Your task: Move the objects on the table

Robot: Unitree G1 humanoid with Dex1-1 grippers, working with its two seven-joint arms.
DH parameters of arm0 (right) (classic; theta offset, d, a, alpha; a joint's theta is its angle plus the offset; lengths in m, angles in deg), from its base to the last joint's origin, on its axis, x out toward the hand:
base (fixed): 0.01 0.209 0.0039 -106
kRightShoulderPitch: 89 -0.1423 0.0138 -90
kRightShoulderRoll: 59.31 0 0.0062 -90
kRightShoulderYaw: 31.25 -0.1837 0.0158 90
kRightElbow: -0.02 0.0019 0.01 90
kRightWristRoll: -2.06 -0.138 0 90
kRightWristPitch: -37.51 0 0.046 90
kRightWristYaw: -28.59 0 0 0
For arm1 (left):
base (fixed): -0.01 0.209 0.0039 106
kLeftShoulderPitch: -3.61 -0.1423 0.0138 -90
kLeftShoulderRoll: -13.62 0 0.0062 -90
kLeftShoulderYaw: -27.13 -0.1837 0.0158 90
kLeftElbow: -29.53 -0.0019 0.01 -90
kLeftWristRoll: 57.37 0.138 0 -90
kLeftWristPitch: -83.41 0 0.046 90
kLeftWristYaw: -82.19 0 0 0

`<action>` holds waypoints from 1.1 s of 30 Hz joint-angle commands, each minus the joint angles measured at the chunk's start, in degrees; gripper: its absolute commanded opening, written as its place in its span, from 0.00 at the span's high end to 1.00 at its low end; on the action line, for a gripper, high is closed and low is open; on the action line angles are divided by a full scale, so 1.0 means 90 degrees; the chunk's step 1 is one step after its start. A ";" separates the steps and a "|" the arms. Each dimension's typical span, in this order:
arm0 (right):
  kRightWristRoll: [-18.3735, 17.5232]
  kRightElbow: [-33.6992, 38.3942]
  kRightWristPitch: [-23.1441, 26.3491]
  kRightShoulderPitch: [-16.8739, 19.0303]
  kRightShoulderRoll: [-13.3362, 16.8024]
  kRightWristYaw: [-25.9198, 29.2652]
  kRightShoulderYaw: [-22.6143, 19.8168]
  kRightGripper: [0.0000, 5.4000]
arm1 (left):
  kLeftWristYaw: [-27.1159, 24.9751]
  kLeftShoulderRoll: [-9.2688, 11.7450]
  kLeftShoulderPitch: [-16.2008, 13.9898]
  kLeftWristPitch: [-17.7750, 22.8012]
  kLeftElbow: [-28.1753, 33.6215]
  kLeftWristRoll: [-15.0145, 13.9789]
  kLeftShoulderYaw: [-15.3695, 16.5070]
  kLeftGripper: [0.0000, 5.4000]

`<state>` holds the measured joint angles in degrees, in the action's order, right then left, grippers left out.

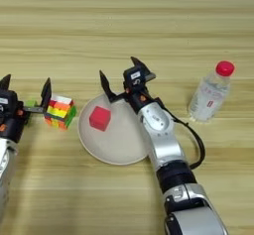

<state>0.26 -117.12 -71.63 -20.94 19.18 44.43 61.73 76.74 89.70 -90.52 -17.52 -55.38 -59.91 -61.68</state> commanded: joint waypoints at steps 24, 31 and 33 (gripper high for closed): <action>-0.0182 0.0727 0.0439 0.0268 0.0186 -0.0016 -0.0232 0.00 | -0.0025 0.0206 0.0009 -0.0256 -0.1535 -0.0081 0.0551 0.00; -0.0176 0.0785 0.0487 0.0292 0.0150 -0.0023 -0.0198 0.00 | 0.0002 0.0280 0.0187 -0.0132 -0.1814 0.0007 0.0589 0.00; -0.0175 0.0796 0.0488 0.0289 0.0140 -0.0024 -0.0188 0.00 | 0.0033 0.0299 0.0269 -0.0054 -0.1973 0.0011 0.0611 0.00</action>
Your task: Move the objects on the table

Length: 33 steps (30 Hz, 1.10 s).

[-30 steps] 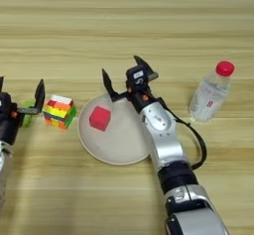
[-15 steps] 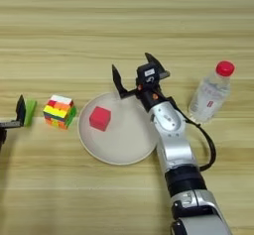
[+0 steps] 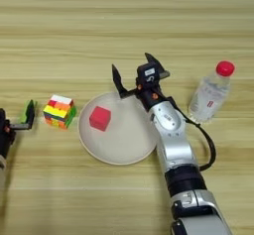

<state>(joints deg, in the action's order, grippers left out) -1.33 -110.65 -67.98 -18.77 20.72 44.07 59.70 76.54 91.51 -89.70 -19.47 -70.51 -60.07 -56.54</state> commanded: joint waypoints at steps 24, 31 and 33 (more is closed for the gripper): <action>-0.0061 0.0138 0.0113 0.0062 -0.0020 0.0040 0.0061 0.00 | -0.0196 0.0190 0.0340 0.0714 -0.1132 -0.0112 -0.0177 0.00; -0.0068 0.0167 0.0125 0.0066 -0.0034 0.0037 0.0067 0.00 | -0.0364 0.0189 0.0362 0.0858 -0.1183 -0.0362 -0.0085 0.00; -0.0067 0.0179 0.0131 0.0071 -0.0034 0.0034 0.0067 0.00 | -0.0405 0.0182 0.0367 0.0873 -0.1200 -0.0383 -0.0084 0.00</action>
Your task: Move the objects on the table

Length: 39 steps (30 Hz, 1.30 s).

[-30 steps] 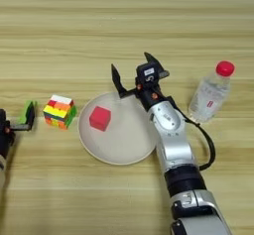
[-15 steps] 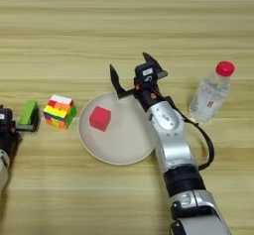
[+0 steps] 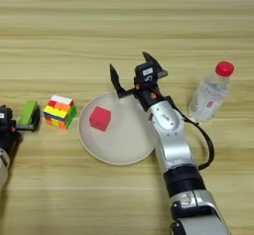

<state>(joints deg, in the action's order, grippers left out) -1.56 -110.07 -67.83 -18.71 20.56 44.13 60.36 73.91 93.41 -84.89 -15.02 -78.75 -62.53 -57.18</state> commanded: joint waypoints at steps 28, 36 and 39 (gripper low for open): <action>-0.0059 0.0187 0.0145 0.0047 -0.0010 0.0024 -0.0027 0.00 | -0.0375 -0.0038 0.0023 0.0497 -0.0933 -0.0142 0.0022 0.19; -0.0050 0.0154 0.0160 0.0023 -0.0017 0.0012 -0.0030 0.00 | -0.0393 -0.0019 0.0009 0.0476 -0.0900 -0.0187 0.0026 0.34; -0.0053 0.0140 0.0155 0.0015 -0.0017 0.0012 -0.0033 0.00 | -0.0390 -0.0010 0.0005 0.0469 -0.0878 -0.0196 0.0028 0.38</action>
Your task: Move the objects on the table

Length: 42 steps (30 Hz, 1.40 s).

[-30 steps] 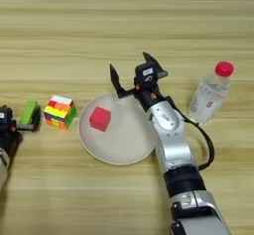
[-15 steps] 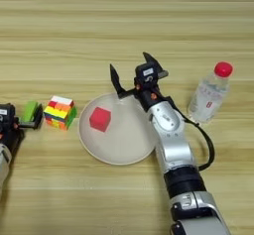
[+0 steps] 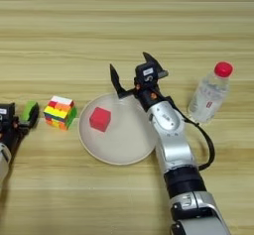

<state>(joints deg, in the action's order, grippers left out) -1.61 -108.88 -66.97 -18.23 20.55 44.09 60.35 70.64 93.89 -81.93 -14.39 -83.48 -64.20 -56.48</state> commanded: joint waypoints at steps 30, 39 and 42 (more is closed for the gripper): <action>-0.0051 -0.0048 0.0059 -0.0076 -0.0017 0.0023 -0.0038 0.00 | -0.0063 -0.0083 -0.0396 0.0376 -0.0126 -0.0039 -0.0095 0.76; -0.0044 -0.0071 0.0056 -0.0079 -0.0019 0.0016 -0.0039 0.00 | 0.0053 -0.0057 -0.0475 0.0430 0.0115 0.0012 -0.0108 0.76; -0.0042 -0.0081 0.0055 -0.0080 -0.0015 0.0012 -0.0043 0.00 | 0.0061 -0.0061 -0.0576 0.0437 0.0531 -0.0022 -0.0112 0.76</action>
<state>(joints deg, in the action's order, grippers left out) -1.61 -109.03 -66.97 -18.25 20.51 44.07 60.34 70.84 93.77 -84.07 -13.54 -79.38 -64.34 -57.05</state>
